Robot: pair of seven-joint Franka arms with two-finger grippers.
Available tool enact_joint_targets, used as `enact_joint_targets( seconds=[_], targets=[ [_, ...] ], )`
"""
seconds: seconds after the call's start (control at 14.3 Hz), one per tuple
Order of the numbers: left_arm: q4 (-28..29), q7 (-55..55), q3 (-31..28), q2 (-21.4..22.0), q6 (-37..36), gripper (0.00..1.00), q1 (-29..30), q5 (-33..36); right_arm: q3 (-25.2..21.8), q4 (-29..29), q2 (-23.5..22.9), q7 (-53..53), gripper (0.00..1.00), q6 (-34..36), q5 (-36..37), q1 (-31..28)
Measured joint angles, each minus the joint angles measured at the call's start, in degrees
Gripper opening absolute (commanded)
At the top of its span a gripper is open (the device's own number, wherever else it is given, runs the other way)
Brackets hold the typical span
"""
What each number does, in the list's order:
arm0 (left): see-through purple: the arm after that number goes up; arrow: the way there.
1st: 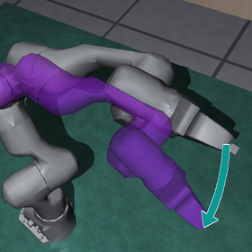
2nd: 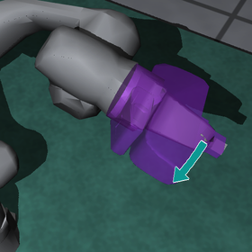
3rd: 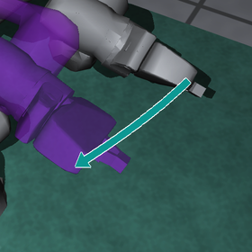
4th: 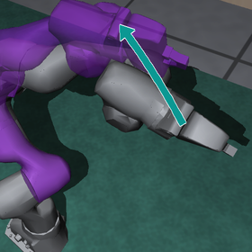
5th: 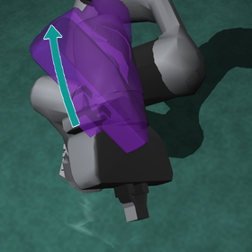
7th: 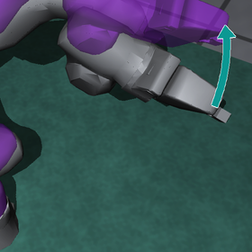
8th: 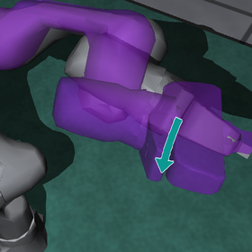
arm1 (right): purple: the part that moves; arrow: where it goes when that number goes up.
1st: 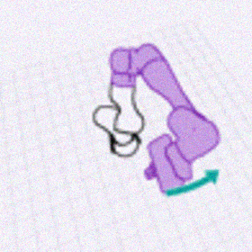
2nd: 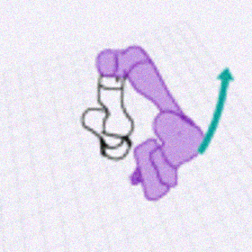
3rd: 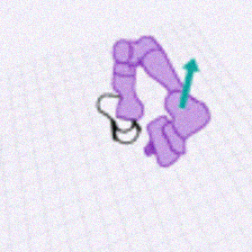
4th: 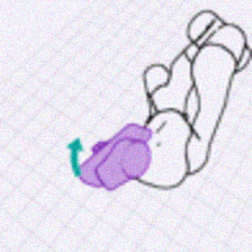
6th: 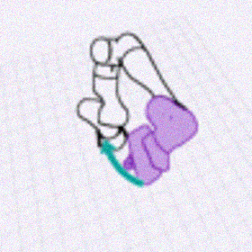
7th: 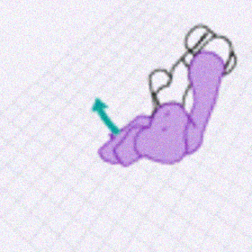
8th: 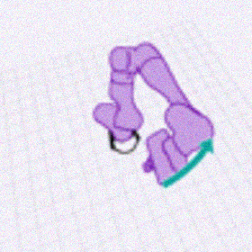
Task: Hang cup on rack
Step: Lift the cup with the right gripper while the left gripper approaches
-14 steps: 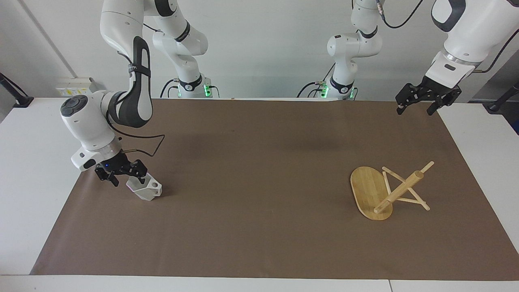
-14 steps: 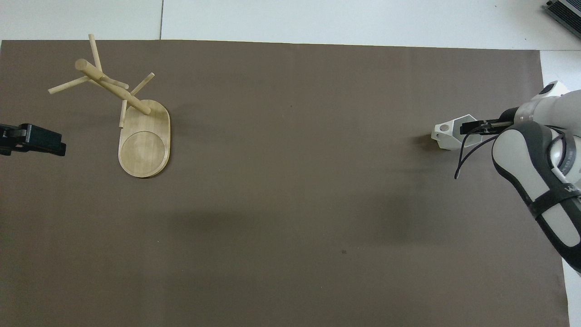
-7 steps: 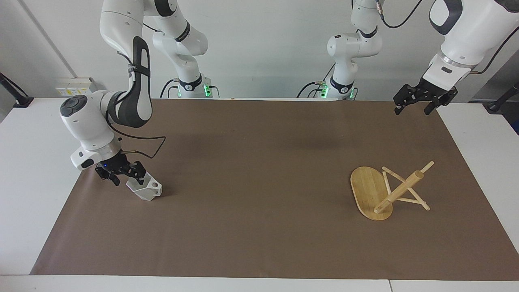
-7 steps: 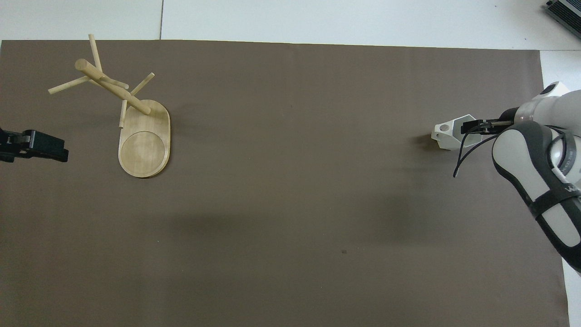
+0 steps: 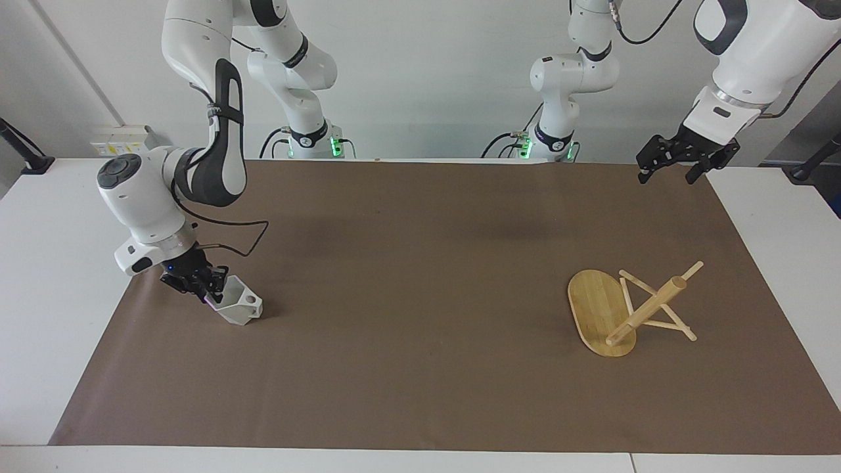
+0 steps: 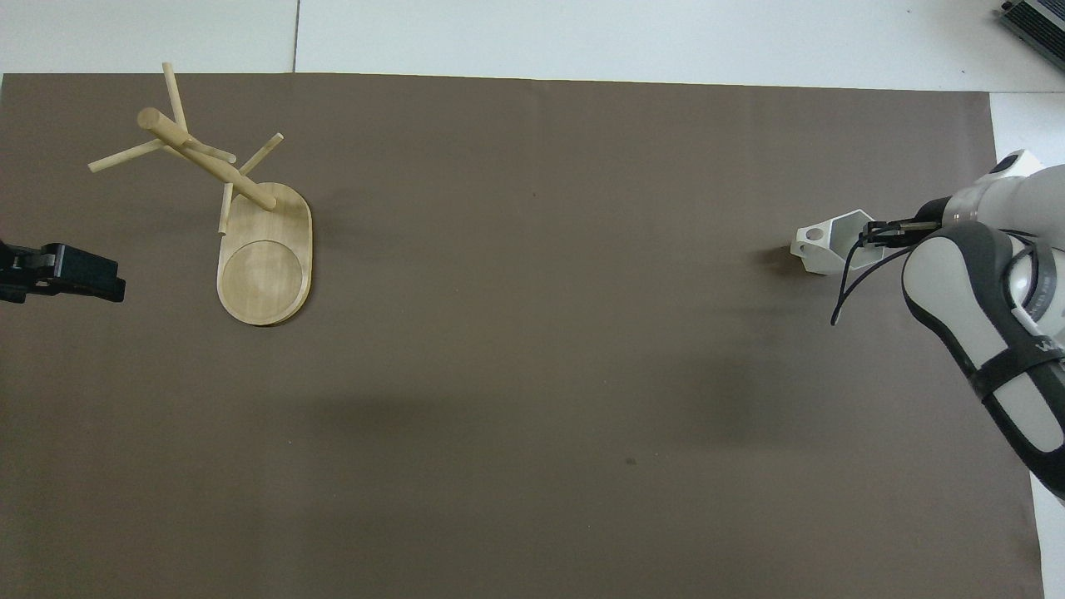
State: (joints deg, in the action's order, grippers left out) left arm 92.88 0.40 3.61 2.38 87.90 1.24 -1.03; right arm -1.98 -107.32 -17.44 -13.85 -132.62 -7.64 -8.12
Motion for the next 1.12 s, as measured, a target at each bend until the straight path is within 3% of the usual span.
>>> enact_joint_targets(
  seconds=[0.28,0.42,0.7,1.12],
  targets=[
    [0.1,-0.6,0.0,0.0,-0.5,1.0,0.0,0.0,0.0,0.0,0.0,0.0,0.08,0.0,0.0,0.0],
    [0.2,-4.4,-0.1,0.0,-0.6,1.0,0.0,0.0,0.0,0.0,0.1,0.0,0.07,0.0,0.0,0.0],
    [0.2,-19.6,0.2,0.2,-3.2,1.0,0.0,-0.3,0.0,0.0,0.1,0.0,0.03,0.0,0.0,0.0],
    [1.3,-40.5,0.1,1.2,-6.0,1.0,0.1,-9.4,0.1,0.5,0.1,0.0,0.0,1.2,0.0,0.1]
  ],
)
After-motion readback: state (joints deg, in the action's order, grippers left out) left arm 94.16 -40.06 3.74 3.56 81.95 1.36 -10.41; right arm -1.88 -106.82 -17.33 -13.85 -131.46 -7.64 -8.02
